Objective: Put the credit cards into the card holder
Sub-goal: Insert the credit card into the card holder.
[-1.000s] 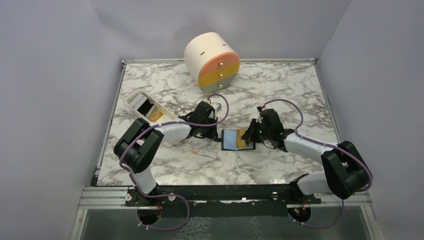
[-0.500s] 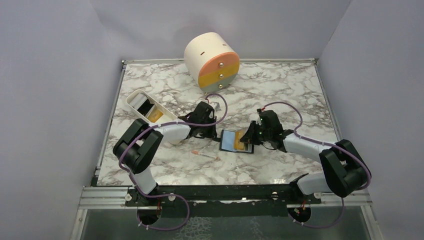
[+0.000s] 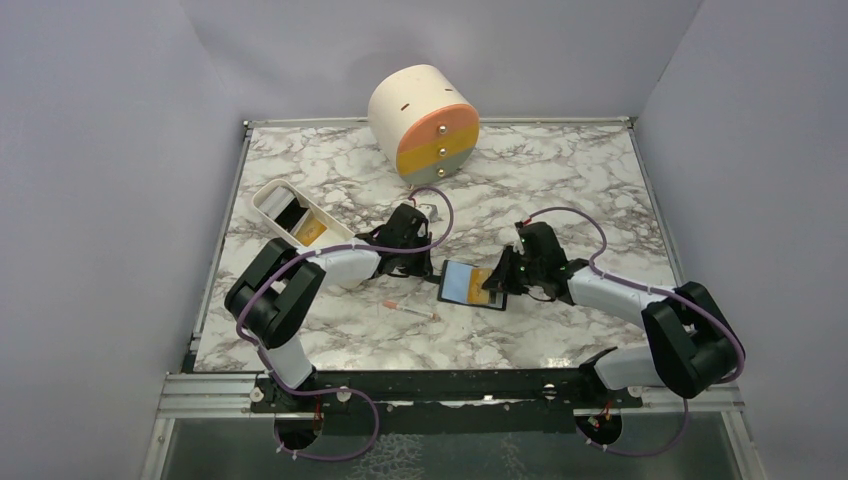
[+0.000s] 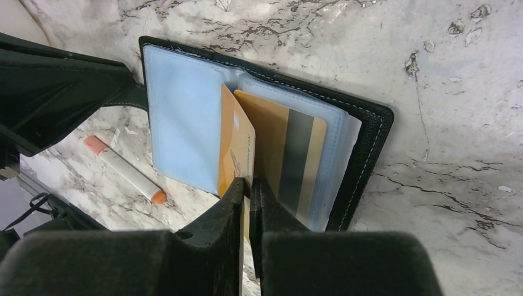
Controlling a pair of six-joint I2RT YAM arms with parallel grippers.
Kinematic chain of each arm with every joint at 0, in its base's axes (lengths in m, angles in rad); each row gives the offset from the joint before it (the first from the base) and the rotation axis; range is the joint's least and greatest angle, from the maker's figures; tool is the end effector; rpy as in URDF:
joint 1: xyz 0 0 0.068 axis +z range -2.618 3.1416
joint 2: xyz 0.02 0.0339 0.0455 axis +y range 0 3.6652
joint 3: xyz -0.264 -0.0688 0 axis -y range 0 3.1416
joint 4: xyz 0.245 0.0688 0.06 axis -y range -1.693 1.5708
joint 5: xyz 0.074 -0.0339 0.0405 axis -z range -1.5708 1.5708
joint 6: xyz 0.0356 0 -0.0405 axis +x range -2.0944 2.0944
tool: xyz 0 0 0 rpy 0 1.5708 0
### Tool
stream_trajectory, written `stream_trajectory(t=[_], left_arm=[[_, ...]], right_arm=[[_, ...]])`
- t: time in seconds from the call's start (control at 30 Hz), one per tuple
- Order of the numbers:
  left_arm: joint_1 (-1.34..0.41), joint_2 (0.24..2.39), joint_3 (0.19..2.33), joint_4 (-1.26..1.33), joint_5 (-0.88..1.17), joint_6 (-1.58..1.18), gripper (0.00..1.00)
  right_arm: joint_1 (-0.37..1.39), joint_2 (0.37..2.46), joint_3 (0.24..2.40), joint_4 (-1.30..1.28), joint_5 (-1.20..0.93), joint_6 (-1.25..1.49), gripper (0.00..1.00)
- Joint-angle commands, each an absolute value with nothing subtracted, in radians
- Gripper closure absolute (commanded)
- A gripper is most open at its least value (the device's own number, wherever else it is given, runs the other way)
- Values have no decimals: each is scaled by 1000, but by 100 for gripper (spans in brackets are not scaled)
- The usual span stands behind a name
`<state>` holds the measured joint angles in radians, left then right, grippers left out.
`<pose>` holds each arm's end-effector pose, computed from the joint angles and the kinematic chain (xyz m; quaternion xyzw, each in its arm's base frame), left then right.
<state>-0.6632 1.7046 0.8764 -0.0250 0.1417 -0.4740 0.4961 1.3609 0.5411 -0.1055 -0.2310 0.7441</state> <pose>0.2624 -0.2114 0.1529 0.1130 0.9274 -0.2445 0.2595 0.2084 0.1221 0.1468 0.0802 0.9393 0.2720 0.1929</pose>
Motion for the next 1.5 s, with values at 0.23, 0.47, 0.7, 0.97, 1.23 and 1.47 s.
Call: stream_trajectory(t=[0.23,0.47,0.7,0.97,1.23,1.47], left_arm=[[-667,1726,832,-55,122,-493,100],[-669,1713,812,-48,119,-499,100],[-671,1707,787,-39,116,-511,100],[-673,1671,772,-36,107,-514,100],[-678,1672,772,-34,111,-520,100],[-687,1669,764,-27,111,-529,100]], right_arm=[[499,1405,536,-132,-204,764,96],[500,1381,513,-127,-160,810,96],[500,1381,496,-88,-182,817,96],[500,1327,477,-103,-130,839,96],[500,1339,471,-92,-136,836,97],[500,1365,474,-28,-196,827,96]])
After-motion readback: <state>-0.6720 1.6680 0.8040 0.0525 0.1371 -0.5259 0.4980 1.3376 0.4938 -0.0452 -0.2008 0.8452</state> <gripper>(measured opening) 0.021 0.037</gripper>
